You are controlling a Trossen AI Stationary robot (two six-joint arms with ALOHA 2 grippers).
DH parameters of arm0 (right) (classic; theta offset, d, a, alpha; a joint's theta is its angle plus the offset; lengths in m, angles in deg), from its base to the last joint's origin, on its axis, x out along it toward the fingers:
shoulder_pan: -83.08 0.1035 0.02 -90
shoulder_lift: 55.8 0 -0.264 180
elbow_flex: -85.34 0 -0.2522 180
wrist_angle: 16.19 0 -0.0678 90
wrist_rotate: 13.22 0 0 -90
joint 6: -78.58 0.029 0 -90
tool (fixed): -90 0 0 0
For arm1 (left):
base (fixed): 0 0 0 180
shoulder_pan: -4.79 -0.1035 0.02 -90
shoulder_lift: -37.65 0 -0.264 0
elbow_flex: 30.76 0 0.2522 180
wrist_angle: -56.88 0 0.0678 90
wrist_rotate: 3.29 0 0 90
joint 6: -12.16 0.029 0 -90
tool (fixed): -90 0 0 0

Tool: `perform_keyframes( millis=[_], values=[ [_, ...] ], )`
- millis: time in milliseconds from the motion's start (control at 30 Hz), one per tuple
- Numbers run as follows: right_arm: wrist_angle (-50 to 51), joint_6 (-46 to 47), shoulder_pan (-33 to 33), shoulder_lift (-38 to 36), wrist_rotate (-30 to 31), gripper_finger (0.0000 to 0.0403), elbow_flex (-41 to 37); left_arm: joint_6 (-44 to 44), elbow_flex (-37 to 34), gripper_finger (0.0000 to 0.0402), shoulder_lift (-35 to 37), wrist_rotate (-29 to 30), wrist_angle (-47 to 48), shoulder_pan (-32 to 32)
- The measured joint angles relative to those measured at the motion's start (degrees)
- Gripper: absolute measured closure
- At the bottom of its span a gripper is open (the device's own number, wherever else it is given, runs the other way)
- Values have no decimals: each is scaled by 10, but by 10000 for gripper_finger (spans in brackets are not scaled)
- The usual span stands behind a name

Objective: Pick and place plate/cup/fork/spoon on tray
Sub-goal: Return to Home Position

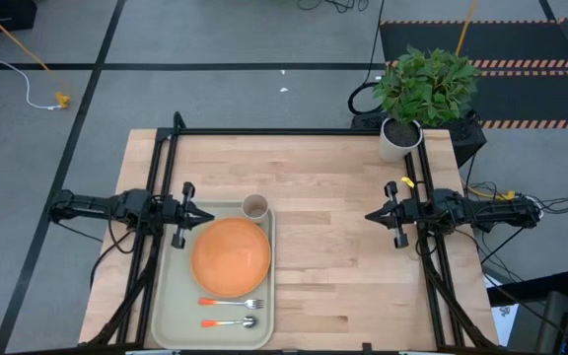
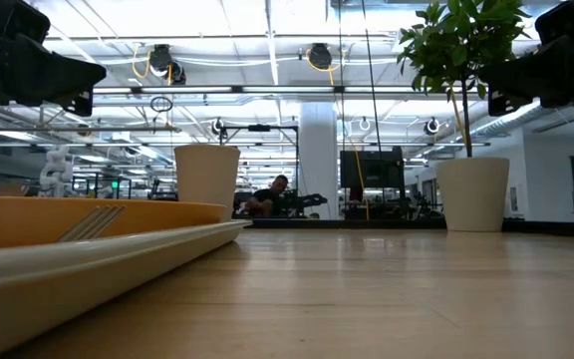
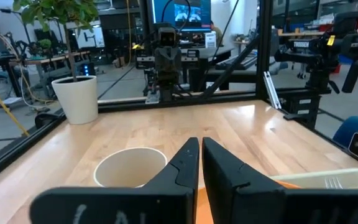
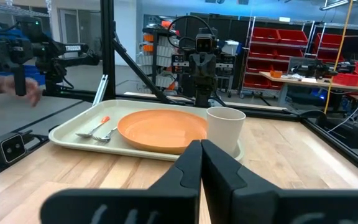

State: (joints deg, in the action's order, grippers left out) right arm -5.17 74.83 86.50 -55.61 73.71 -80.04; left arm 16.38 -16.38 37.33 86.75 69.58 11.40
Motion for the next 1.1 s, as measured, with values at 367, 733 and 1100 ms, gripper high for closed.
perform_keyframes(
  millis=[367, 733, 1100],
  values=[
    [0, 0, 0, 0, 0, 403, 0, 0, 0, 395, 0, 0, 0, 0],
    [0, 0, 0, 0, 0, 403, 0, 0, 0, 371, 0, 0, 0, 0],
    [0, 0, 0, 0, 0, 403, 0, 0, 0, 369, 0, 0, 0, 0]
  ],
)
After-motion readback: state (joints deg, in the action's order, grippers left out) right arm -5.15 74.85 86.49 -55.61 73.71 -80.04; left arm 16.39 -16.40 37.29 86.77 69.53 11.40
